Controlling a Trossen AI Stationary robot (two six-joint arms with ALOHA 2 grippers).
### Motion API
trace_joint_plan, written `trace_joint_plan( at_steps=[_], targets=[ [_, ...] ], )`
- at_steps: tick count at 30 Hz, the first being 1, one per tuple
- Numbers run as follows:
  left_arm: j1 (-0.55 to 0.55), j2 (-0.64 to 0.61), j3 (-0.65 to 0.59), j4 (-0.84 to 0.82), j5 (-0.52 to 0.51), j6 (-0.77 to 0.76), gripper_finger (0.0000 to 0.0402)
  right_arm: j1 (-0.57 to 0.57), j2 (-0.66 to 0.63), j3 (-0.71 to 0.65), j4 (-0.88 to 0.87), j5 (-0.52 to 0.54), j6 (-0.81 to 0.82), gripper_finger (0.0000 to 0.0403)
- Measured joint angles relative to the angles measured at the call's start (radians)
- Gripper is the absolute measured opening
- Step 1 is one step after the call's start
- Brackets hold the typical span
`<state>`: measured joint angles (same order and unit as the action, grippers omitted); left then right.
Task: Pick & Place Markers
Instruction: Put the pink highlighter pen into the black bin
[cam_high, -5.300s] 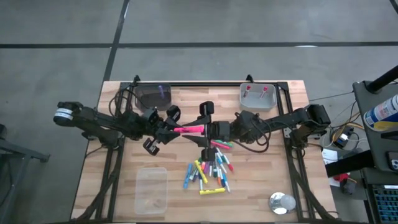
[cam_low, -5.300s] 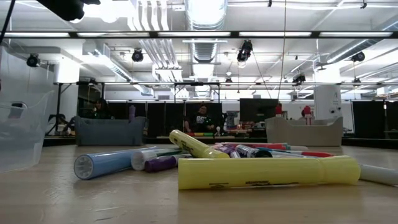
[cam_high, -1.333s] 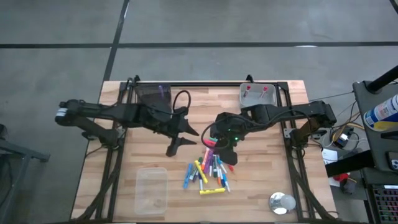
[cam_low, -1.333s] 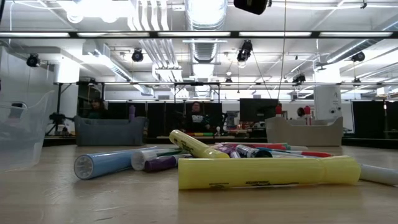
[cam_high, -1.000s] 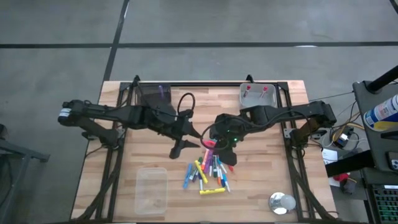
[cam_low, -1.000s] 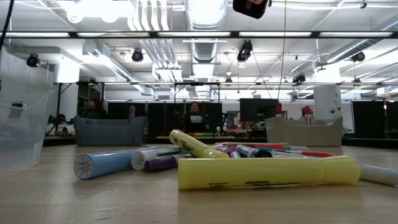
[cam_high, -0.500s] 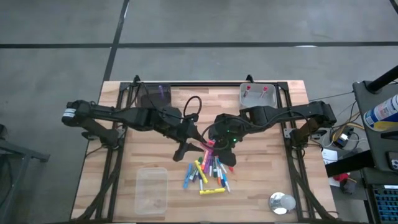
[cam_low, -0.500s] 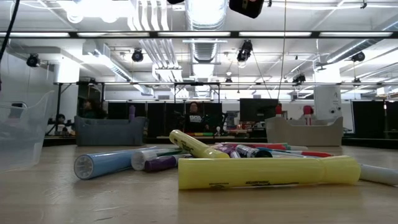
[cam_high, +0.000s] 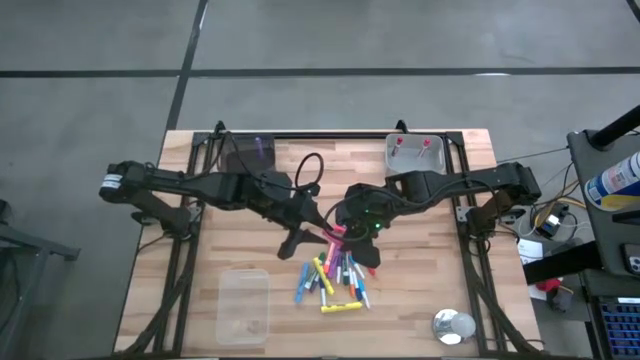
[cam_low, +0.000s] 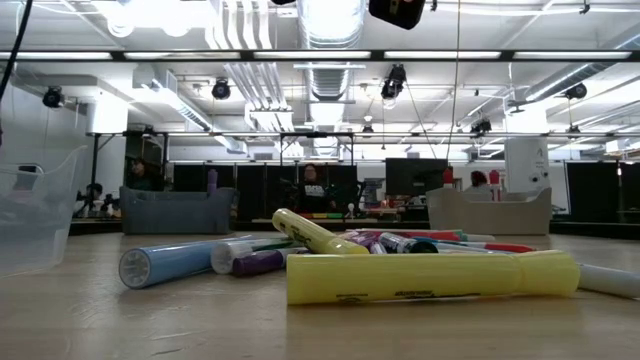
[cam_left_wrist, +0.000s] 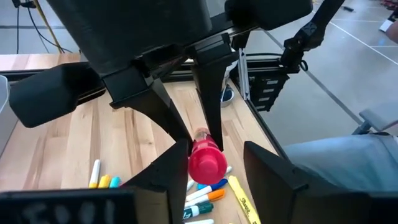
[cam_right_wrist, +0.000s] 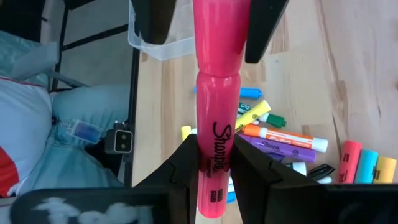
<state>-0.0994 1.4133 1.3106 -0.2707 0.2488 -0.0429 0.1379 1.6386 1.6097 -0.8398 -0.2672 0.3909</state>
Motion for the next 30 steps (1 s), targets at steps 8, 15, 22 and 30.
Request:
trace_joint_plan(
  at_steps=[8,15,22,30],
  targets=[
    [0.000,0.001,0.000,0.010,-0.003,-0.017,0.0068,0.000,0.000,-0.007,0.008,-0.002,-0.002,0.0068],
    [0.000,0.001,0.000,-0.008,-0.002,-0.020,0.0056,0.000,0.000,-0.008,0.008,0.002,-0.001,0.0068],
    [0.000,0.001,0.000,-0.012,0.000,-0.048,0.0078,0.000,0.000,-0.008,0.009,0.004,0.000,0.0068],
    [0.000,0.001,-0.002,-0.015,0.017,-0.110,0.0080,0.000,0.000,-0.008,0.014,0.004,-0.001,0.0068]
  ],
)
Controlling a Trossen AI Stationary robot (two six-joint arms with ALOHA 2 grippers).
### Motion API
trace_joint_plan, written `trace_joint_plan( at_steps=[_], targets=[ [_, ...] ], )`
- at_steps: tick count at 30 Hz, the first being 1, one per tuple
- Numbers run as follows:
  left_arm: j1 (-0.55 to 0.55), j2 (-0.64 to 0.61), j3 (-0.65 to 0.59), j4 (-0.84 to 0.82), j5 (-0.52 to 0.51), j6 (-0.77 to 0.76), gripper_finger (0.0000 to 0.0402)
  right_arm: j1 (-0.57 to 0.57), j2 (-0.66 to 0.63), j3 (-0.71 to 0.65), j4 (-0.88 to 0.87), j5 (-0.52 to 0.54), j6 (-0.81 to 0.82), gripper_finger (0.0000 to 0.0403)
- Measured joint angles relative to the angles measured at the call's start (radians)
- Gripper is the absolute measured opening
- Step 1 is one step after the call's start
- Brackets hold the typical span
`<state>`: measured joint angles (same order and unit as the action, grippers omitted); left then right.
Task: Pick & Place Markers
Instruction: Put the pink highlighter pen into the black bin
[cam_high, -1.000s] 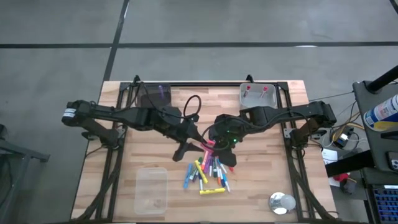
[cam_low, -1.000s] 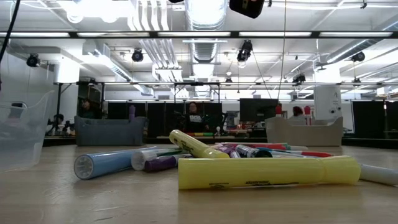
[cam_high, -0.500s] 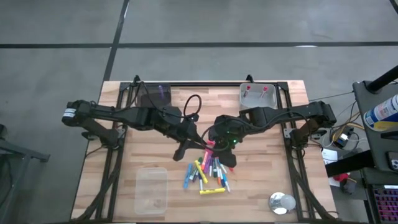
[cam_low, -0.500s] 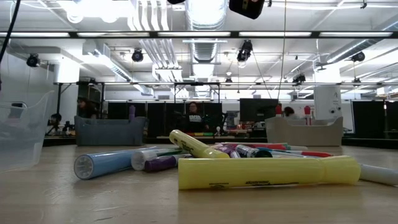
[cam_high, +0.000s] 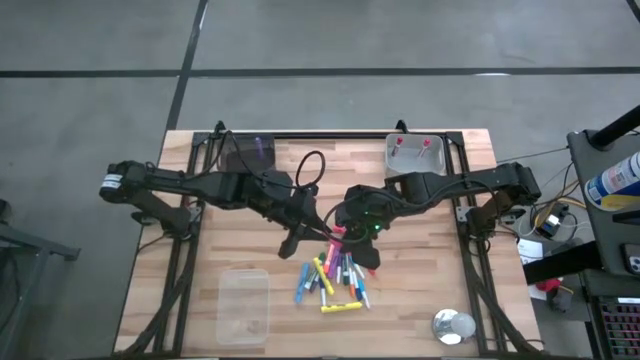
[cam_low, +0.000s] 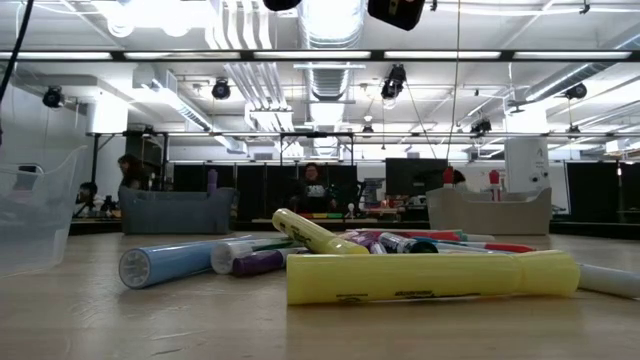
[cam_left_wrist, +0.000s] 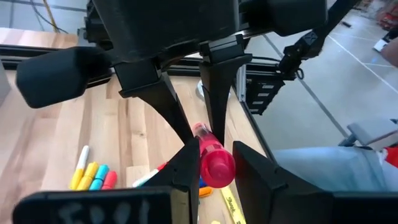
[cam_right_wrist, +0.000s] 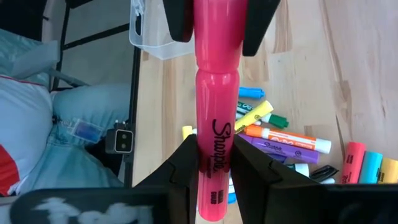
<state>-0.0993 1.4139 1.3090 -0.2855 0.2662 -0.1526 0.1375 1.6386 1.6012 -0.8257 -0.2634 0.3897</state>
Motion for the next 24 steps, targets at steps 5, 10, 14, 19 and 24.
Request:
trace_joint_plan(
  at_steps=[5,10,14,19,24],
  targets=[
    [0.000,0.000,-0.001,-0.002,0.014,-0.010,0.0080,0.000,0.000,0.000,0.002,0.000,0.000,0.0068],
    [0.000,0.000,-0.001,-0.002,0.022,-0.020,0.0081,0.000,0.000,0.000,0.011,0.000,0.000,0.0068],
    [0.000,0.002,-0.001,-0.001,0.029,-0.034,0.0081,0.000,0.000,0.000,0.014,-0.001,0.000,0.0068],
    [0.000,0.003,-0.001,-0.002,0.033,-0.034,0.0081,0.000,0.000,0.000,0.016,-0.001,0.000,0.0071],
    [0.000,0.003,-0.001,-0.004,0.035,-0.033,0.0081,0.000,0.000,0.000,0.018,0.000,-0.004,0.0091]
  ],
)
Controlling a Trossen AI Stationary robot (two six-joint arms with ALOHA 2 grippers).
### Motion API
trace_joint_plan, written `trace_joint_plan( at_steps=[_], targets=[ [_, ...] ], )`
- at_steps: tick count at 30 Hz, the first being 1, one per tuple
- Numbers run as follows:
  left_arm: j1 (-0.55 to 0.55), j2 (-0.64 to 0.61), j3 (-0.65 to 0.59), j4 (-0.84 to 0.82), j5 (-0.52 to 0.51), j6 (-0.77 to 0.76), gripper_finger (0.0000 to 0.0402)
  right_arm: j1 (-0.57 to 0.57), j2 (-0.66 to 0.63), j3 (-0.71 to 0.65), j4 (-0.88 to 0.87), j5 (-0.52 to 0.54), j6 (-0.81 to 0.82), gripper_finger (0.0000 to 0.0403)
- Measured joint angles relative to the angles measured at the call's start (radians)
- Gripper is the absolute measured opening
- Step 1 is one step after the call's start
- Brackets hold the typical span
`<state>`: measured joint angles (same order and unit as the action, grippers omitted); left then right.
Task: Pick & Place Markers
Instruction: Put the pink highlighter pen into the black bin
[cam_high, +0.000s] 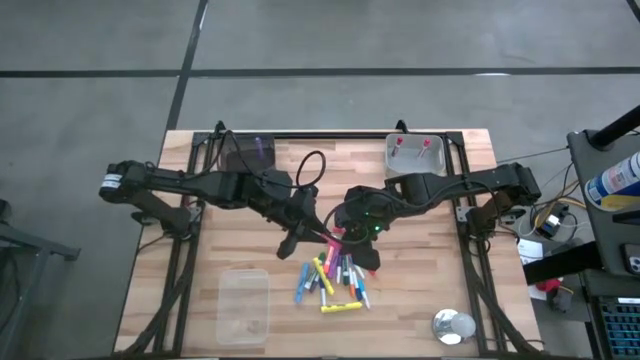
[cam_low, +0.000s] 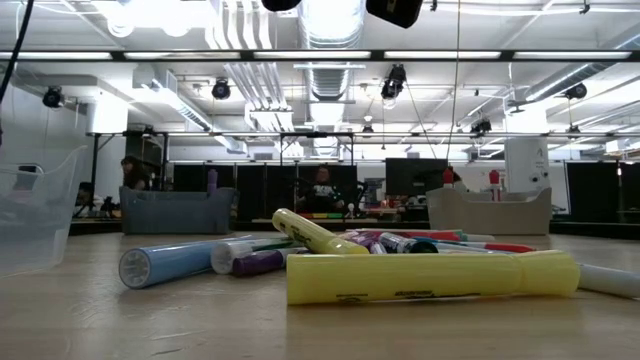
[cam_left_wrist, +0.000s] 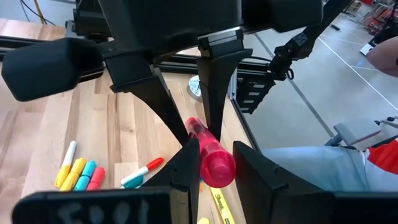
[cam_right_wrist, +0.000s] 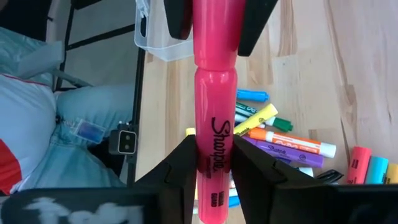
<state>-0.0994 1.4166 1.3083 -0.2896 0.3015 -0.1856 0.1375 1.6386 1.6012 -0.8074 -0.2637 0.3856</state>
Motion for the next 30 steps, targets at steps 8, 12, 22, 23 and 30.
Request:
trace_joint_plan(
  at_steps=[8,12,22,23,30],
  targets=[
    [0.000,-0.002,0.000,-0.032,-0.001,0.003,0.0081,-0.001,0.000,0.000,0.010,0.029,-0.001,0.0129],
    [0.000,-0.012,0.000,-0.090,-0.008,0.005,0.0081,-0.002,-0.005,0.000,0.006,0.044,-0.010,0.0153],
    [0.004,-0.044,0.000,-0.114,-0.038,0.000,0.0080,-0.002,-0.015,0.002,-0.002,0.061,-0.053,0.0180],
    [0.004,-0.047,0.001,-0.120,-0.039,0.000,0.0080,-0.002,-0.015,0.002,-0.002,0.061,-0.053,0.0180],
    [0.011,-0.060,0.022,-0.214,-0.082,0.012,0.0080,-0.002,-0.030,0.002,-0.004,0.059,-0.072,0.0179]
  ],
)
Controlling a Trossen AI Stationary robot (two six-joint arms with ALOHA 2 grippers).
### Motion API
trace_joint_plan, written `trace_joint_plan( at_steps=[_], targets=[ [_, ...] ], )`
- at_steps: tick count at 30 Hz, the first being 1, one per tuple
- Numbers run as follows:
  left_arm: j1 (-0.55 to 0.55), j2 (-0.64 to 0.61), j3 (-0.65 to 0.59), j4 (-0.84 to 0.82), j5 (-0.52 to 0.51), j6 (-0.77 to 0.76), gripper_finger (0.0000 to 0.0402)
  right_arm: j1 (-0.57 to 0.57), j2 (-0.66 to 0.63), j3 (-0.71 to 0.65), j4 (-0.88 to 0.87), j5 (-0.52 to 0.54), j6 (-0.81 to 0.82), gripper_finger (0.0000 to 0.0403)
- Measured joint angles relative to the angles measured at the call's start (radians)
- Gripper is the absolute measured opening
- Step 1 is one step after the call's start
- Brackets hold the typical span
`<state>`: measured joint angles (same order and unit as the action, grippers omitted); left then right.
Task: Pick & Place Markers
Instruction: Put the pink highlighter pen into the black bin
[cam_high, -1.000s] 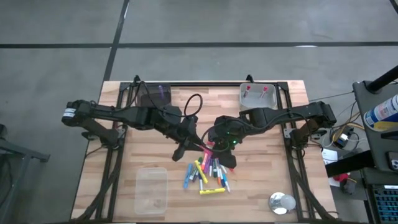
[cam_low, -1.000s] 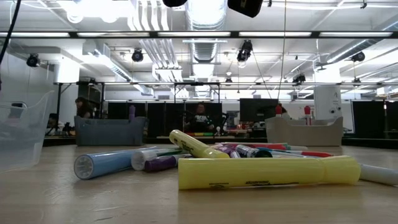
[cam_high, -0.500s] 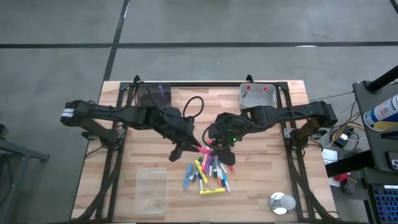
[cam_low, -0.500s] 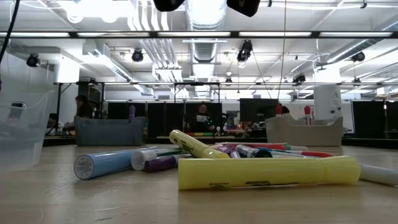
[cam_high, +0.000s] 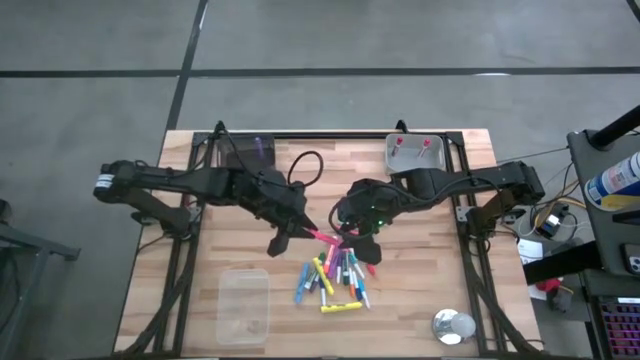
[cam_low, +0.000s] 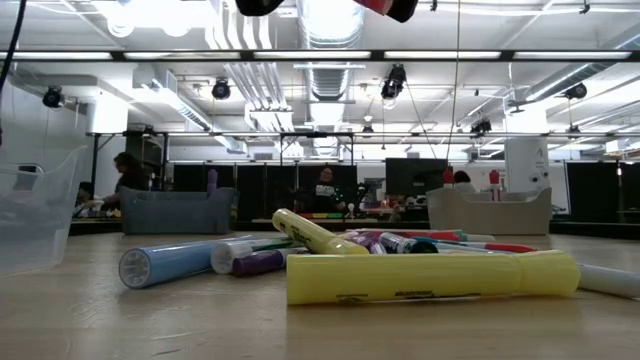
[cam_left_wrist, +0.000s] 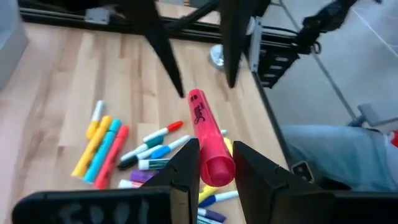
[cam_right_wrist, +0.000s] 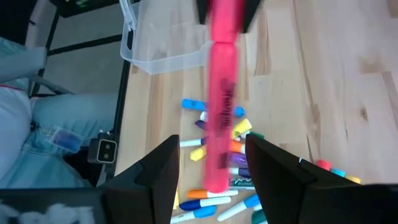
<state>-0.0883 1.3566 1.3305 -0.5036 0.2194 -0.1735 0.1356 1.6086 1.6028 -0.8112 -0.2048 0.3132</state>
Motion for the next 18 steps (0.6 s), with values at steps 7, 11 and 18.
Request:
trace_joint_plan(
  at_steps=[7,11,18],
  targets=[
    [0.004,-0.004,0.077,-0.220,-0.077,0.026,0.0080,0.001,0.000,0.000,-0.010,-0.002,-0.001,0.0177],
    [0.012,-0.004,0.129,-0.409,-0.192,0.044,0.0080,0.002,0.000,0.000,-0.025,-0.002,0.000,0.0173],
    [0.078,-0.005,0.179,-0.673,-0.362,0.044,0.0080,0.002,0.000,0.000,-0.022,0.048,-0.044,0.0172]
  ],
)
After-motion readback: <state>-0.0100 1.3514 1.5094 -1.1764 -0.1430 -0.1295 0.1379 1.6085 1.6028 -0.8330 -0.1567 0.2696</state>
